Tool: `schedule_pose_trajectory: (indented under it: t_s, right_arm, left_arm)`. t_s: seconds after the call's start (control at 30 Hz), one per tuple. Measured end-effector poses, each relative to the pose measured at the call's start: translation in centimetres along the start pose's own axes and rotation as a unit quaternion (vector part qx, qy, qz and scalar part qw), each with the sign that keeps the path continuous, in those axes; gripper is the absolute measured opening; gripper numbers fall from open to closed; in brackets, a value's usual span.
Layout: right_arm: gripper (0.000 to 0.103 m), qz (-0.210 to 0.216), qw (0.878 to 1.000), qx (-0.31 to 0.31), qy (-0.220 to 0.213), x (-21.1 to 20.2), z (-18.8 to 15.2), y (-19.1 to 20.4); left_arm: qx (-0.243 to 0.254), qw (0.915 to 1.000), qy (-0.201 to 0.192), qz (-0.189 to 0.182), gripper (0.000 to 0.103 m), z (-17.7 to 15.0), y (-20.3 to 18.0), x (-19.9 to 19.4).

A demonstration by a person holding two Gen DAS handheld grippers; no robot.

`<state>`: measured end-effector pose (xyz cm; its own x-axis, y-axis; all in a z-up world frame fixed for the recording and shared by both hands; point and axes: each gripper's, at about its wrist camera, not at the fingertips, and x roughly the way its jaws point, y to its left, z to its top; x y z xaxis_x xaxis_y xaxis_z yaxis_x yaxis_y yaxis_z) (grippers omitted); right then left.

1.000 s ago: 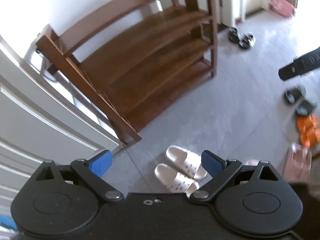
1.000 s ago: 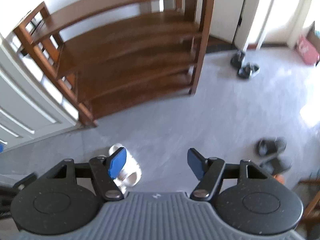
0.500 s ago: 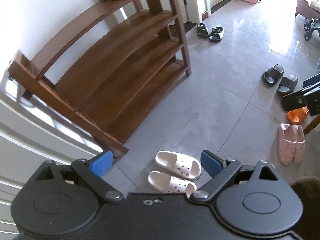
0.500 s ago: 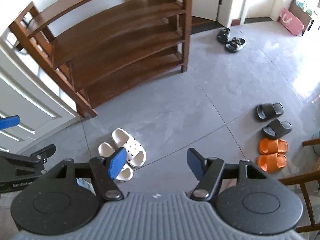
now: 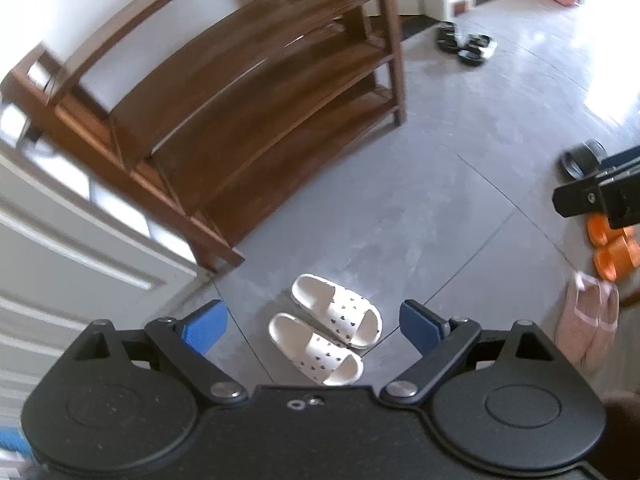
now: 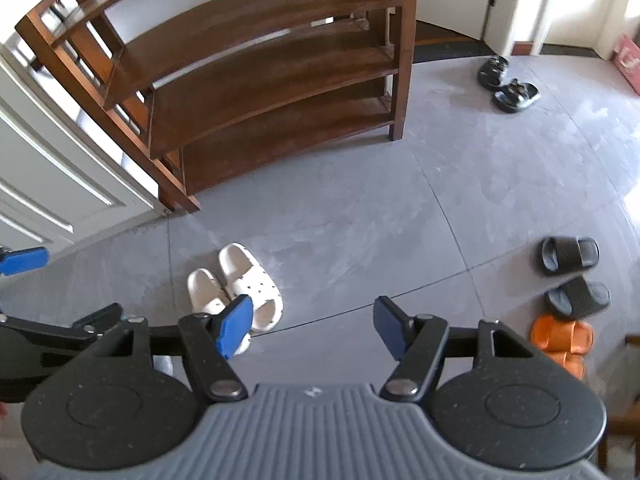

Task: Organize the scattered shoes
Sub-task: 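Move both grippers down toward the white heart-print slides on the floor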

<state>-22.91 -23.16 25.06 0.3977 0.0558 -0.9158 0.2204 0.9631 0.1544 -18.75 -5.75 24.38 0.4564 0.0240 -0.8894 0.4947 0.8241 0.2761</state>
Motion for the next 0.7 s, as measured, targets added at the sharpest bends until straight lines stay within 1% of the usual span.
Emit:
schedule_pose_trajectory:
  t_s: [0.03, 0.1, 0.17, 0.23, 0.33, 0.4, 0.43, 0.47, 0.5, 0.53, 0.57, 0.63, 0.67, 0.7]
  right_arm:
    - [0.069, 0.000, 1.000, -0.008, 0.001, 0.9, 0.1, -0.7]
    - [0.069, -0.002, 1.000, -0.022, 0.004, 2.6, 0.3, -1.7]
    - [0.069, -0.006, 0.999, -0.040, 0.007, 5.1, 0.4, -2.5]
    - [0.069, -0.009, 0.999, -0.044, 0.006, 7.4, 0.0, -2.2]
    - [0.069, -0.015, 0.999, -0.047, 0.003, 11.0, -0.8, -1.7]
    - [0.069, -0.017, 0.999, -0.048, 0.004, 13.2, -1.3, -1.3]
    - [0.069, -0.014, 0.999, -0.047, 0.010, 15.1, -1.8, -0.9]
    - [0.069, -0.008, 0.999, -0.050, 0.016, 16.9, -2.3, -0.2]
    - [0.066, -0.002, 0.998, -0.055, 0.019, 18.6, -2.7, 0.7]
    - [0.062, 0.004, 0.998, -0.059, 0.023, 20.2, -3.2, 1.7]
    - [0.061, 0.006, 0.998, -0.062, 0.024, 20.8, -3.3, 2.1]
    - [0.060, 0.028, 0.996, -0.085, 0.026, 24.1, -4.0, 5.3]
    - [0.059, 0.037, 0.994, -0.096, 0.027, 25.3, -4.2, 6.6]
    - [0.057, 0.044, 0.993, -0.108, 0.029, 26.1, -4.3, 7.7]
  left_arm:
    - [-0.022, 0.9998, 0.003, 0.004, 0.094, -0.1, -0.4, 0.7]
    - [-0.039, 0.9992, 0.007, 0.005, 0.094, -0.3, -0.3, 1.4]
    - [-0.070, 0.9975, 0.011, 0.010, 0.094, -0.9, -0.3, 3.4]
    - [-0.082, 0.9964, 0.013, 0.013, 0.094, -1.5, -0.1, 5.0]
    - [-0.099, 0.9948, 0.024, 0.006, 0.094, -3.5, 0.4, 9.5]
    - [-0.097, 0.9949, 0.028, 0.007, 0.094, -4.8, 1.0, 12.0]
    - [-0.098, 0.9947, 0.029, 0.011, 0.094, -5.3, 0.9, 13.2]
    - [-0.099, 0.9946, 0.031, 0.013, 0.094, -6.0, 1.4, 14.4]
    - [-0.101, 0.9943, 0.032, 0.014, 0.094, -6.1, 1.2, 14.5]
    - [-0.110, 0.9928, 0.042, 0.021, 0.094, -7.5, 2.0, 16.6]
    - [-0.120, 0.9912, 0.050, 0.027, 0.094, -8.4, 2.7, 17.8]
    - [-0.146, 0.9867, 0.064, 0.035, 0.094, -10.1, 3.7, 19.7]
    - [-0.154, 0.9851, 0.068, 0.037, 0.094, -10.6, 4.0, 20.2]
    - [-0.171, 0.9816, 0.075, 0.039, 0.094, -11.7, 4.7, 20.9]
